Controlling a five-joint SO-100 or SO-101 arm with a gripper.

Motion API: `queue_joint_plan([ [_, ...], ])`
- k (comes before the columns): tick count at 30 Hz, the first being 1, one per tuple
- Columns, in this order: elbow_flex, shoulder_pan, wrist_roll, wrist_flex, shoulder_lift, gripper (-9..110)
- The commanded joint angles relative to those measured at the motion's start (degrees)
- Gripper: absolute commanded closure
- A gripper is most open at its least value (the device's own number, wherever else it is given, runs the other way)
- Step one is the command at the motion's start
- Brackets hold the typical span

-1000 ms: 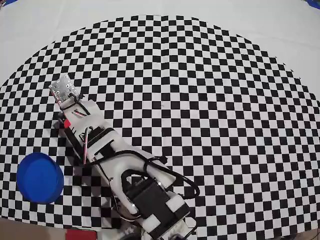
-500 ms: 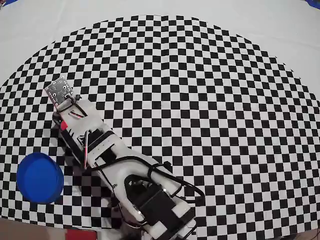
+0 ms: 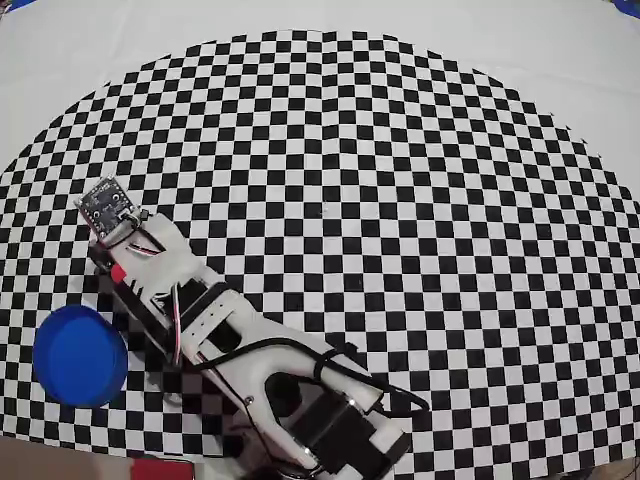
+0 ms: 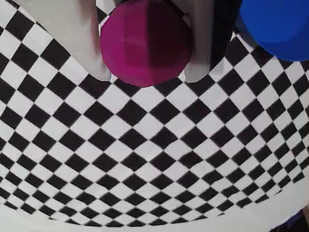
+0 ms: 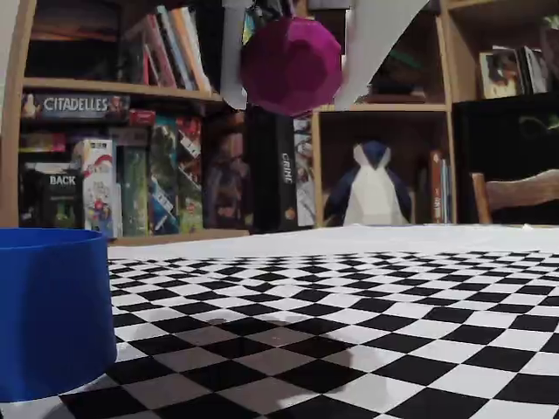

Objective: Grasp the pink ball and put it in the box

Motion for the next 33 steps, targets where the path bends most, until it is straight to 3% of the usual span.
queue_joint_plan([
  [1,0.0,-1.3,0.0,0.3,2.9,101],
  [33,0.8,-13.5,0.1,0.4,5.6,101],
])
